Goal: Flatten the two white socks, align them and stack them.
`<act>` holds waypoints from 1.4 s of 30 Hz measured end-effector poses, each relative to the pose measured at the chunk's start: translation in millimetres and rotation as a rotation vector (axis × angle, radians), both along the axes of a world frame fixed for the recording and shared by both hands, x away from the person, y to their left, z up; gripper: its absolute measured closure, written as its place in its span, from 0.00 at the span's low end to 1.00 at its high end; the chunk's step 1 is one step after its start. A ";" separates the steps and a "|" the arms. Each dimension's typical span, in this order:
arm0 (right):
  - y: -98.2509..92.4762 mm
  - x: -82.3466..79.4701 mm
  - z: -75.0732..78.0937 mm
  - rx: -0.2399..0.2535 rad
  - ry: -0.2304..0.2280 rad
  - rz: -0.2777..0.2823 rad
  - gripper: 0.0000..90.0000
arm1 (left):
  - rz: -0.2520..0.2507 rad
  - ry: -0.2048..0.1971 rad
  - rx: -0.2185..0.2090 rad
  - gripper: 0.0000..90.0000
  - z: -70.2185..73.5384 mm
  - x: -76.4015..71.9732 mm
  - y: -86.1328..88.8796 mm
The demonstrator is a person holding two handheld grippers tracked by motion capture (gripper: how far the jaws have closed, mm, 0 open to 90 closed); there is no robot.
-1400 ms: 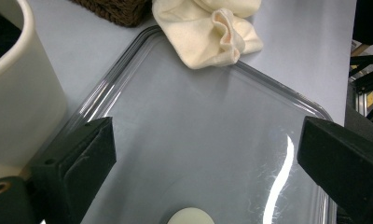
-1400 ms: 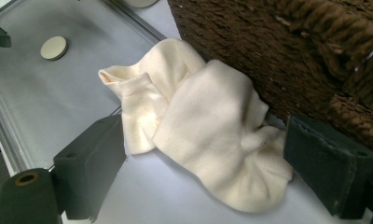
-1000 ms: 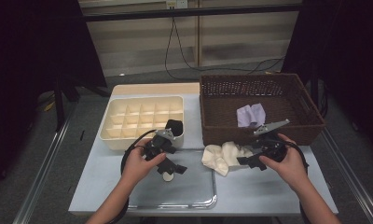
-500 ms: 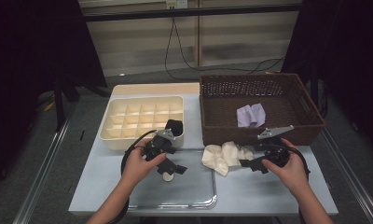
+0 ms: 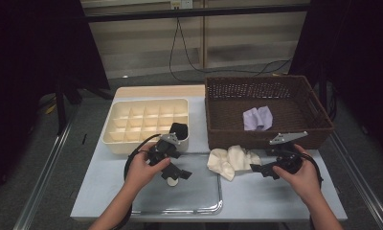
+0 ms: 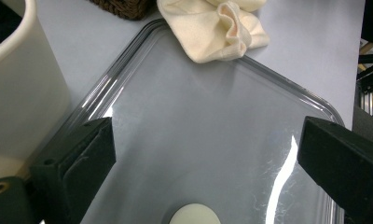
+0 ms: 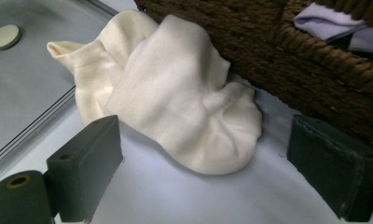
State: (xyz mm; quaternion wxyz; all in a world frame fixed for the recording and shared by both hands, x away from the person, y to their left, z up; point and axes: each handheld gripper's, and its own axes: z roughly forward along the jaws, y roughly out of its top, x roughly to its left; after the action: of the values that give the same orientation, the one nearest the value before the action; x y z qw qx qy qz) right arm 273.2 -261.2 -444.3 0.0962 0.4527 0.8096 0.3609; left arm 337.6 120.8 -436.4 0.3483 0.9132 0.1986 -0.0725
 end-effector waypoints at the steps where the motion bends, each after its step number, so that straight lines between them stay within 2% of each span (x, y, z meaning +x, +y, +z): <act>1: -0.5 0.1 0.0 0.008 -0.002 -0.007 0.11 | 0.009 0.005 -0.005 0.05 -0.4 -1.0 -0.3; 4: -1.2 0.9 0.6 0.021 -0.002 -0.023 0.12 | 0.000 0.005 -0.006 0.05 -2.1 -1.6 0.1; 7: -0.6 2.5 -0.1 0.022 -0.006 -0.010 0.20 | -0.001 0.003 -0.004 0.05 -2.1 -1.3 0.6; 9: 0.6 3.6 -2.0 0.019 -0.003 -0.002 0.20 | -0.001 0.003 -0.004 0.05 -2.4 -1.4 0.3; 11: 1.1 4.8 -4.0 0.018 0.003 -0.001 0.24 | 0.004 0.000 0.012 0.05 -2.4 -2.0 0.1; 12: 0.7 5.1 -4.3 0.010 0.005 -0.003 0.27 | -0.003 0.005 0.006 0.04 -3.0 -1.5 0.4; 15: -0.2 5.7 -5.5 0.011 0.001 -0.021 0.39 | -0.004 0.007 0.000 0.04 -4.2 -1.2 0.5; 18: -1.2 6.5 -7.9 -0.022 0.007 -0.022 0.52 | -0.003 0.008 0.003 0.04 -4.2 -1.1 0.2; 21: -2.1 7.7 -12.4 -0.035 0.018 -0.021 0.62 | -0.002 0.011 0.001 0.04 -5.3 -1.3 -0.5; 23: -1.6 7.9 -14.8 -0.066 0.029 -0.016 0.69 | -0.002 0.016 -0.003 0.04 -5.8 -1.4 -1.1; 24: -1.3 8.2 -16.1 -0.072 0.032 -0.011 0.71 | -0.009 0.012 0.009 0.04 -5.5 -1.0 -0.9; 25: -1.4 8.8 -17.7 -0.062 0.035 -0.008 0.73 | -0.008 0.013 0.008 0.04 -6.0 -1.1 -1.1; 27: -1.1 9.8 -20.5 -0.078 0.043 -0.006 0.77 | 0.000 0.021 0.000 0.04 -7.1 -1.6 -1.5; 30: 0.5 10.5 -25.5 -0.088 0.043 0.003 0.93 | -0.004 0.015 0.015 0.04 -6.9 -0.8 -1.2; 32: 0.5 11.3 -25.0 -0.081 0.053 -0.004 0.96 | 0.000 0.008 0.023 0.04 -6.5 -1.2 -1.4; 37: 1.0 9.8 -21.3 -0.068 0.058 0.009 0.97 | -0.006 0.019 0.007 0.04 -8.1 -1.2 -2.4; 41: 4.2 6.8 -10.9 -0.045 0.028 0.020 0.97 | -0.003 0.024 -0.005 0.04 -8.5 -1.7 -4.0; 42: 6.1 6.0 -7.6 -0.045 0.018 0.025 0.97 | 0.003 0.020 0.012 0.04 -7.4 -2.6 -4.9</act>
State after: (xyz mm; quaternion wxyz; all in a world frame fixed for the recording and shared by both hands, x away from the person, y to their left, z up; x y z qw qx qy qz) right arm 279.3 -255.0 -451.9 0.0944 0.4437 0.8240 0.3396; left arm 335.0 115.9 -443.8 0.3409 0.9142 0.2041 -0.0796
